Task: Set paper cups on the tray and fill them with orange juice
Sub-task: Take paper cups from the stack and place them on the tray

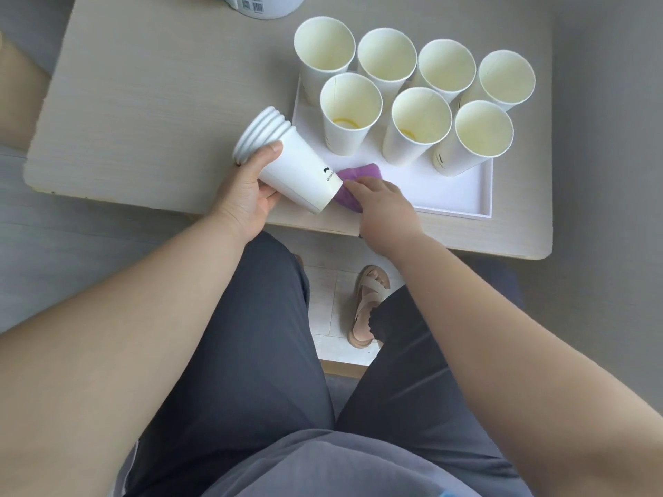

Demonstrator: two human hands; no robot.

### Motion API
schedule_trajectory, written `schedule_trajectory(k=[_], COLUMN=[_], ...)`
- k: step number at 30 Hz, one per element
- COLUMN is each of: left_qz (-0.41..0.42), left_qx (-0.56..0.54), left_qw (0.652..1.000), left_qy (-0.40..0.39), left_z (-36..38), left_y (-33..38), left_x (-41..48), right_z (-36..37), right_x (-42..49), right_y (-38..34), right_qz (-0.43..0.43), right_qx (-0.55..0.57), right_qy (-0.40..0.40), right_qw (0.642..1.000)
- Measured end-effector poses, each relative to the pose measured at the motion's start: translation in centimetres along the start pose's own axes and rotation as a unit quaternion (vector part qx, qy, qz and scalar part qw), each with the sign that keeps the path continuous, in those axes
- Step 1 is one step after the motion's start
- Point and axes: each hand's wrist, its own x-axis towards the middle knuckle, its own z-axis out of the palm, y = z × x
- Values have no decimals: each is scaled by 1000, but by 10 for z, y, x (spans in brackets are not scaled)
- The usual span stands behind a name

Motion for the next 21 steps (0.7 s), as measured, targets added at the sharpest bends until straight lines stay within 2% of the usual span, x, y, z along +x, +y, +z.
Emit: schedule_trajectory(k=[2,5,10,17,21], left_qz=[6,32,38,30,44], left_qx=[5,21,-43,-83,-77], left_qw=[1000,999,995,990,990], left_qy=[-1,11,83,112,113], left_z=[-3,-10,-19,-8,-21], left_y=[5,15,29,30,44], left_x=[1,5,17,22,19], right_z=[2,-2,-2,4,-1], right_x=[6,8,4,24,28], right_y=[-8,-3,0,-50,-42], right_qz=[-20,-5,30,-32,-29], right_qx=[9,43,44,19,18], right_qy=[-3,-17,-13,-32,-38], right_qw=[1000,999,998,999,999])
